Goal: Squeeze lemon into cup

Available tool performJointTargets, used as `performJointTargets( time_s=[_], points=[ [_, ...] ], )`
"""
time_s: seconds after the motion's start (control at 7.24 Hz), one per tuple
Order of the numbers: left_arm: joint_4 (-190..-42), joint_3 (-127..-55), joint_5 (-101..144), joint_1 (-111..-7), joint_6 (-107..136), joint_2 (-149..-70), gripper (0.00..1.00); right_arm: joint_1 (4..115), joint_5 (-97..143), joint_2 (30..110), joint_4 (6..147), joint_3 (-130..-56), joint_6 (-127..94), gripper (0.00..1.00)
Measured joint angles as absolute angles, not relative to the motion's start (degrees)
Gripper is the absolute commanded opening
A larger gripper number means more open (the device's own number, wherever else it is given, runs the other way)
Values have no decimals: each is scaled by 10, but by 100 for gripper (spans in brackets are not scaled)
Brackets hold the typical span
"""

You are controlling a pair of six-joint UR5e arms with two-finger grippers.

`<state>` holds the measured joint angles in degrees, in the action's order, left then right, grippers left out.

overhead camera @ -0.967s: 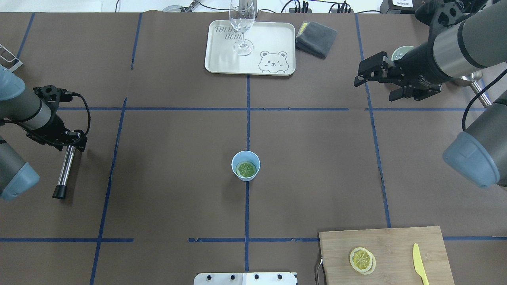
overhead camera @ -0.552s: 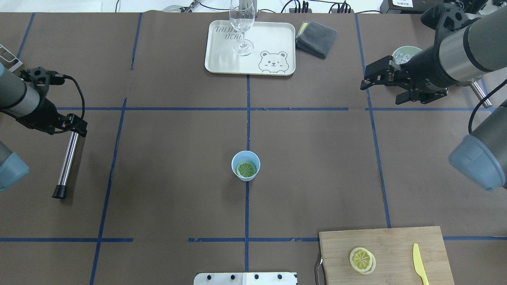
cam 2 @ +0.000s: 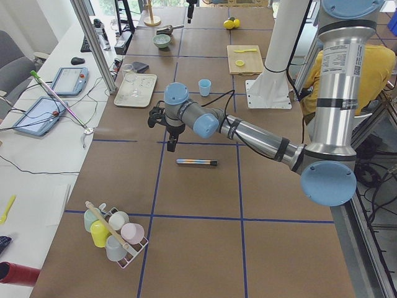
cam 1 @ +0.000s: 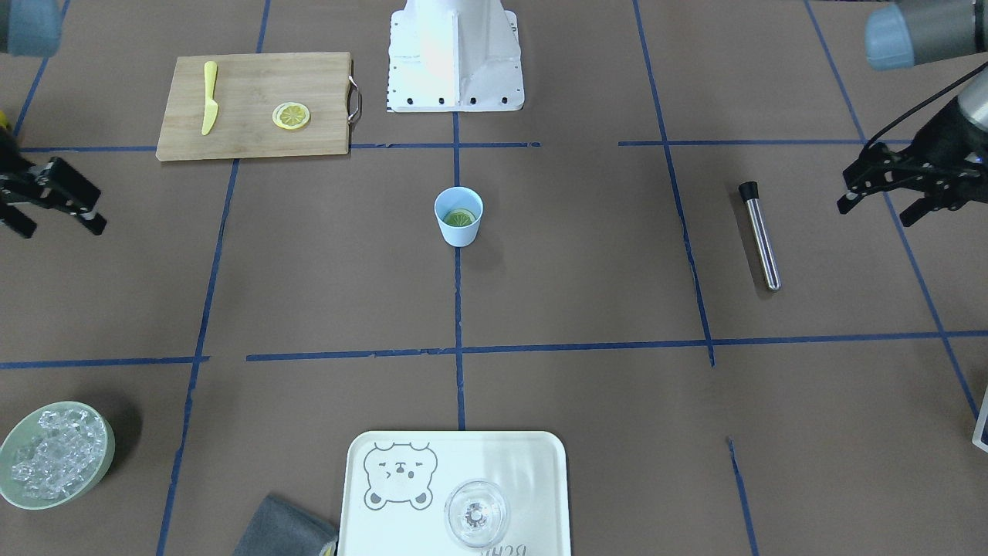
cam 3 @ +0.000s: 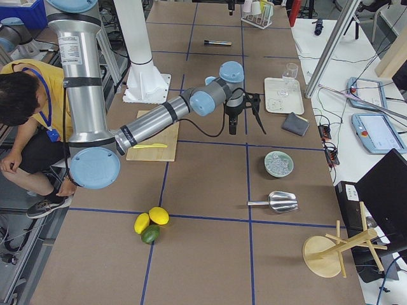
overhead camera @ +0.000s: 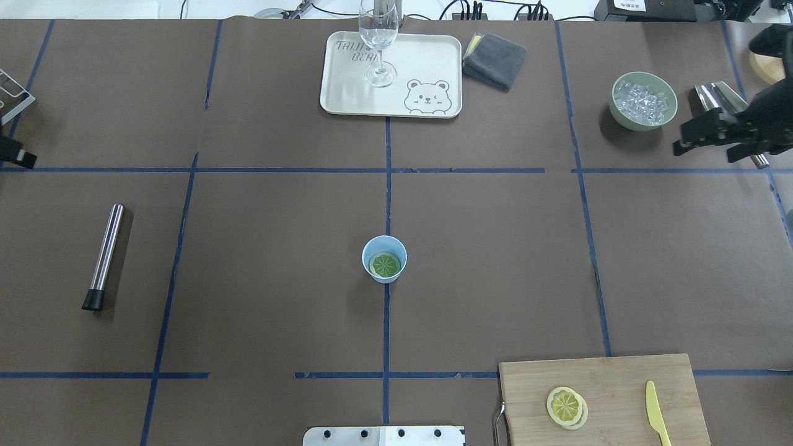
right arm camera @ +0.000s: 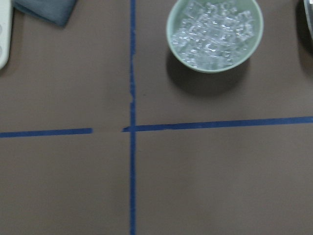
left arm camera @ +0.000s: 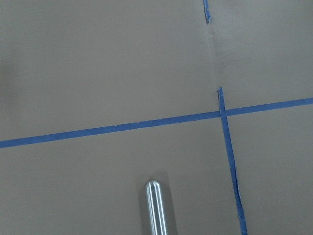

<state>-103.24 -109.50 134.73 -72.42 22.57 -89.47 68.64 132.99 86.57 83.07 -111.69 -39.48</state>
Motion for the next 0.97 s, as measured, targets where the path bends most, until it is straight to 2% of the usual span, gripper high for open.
performJointTargets(
  time_s=[0.28, 0.55, 0.97],
  points=[
    [-1030, -1057, 1355, -797, 88, -860, 100, 762, 1368, 901, 841, -1057, -216, 100],
    [-1027, -983, 1351, -882, -33, -843, 100, 816, 1367, 909, 916, -1042, -66, 100],
    [-957, -975, 1351, -919, -73, -838, 100, 824, 1326, 906, 967, -1043, -2, 100]
  ],
)
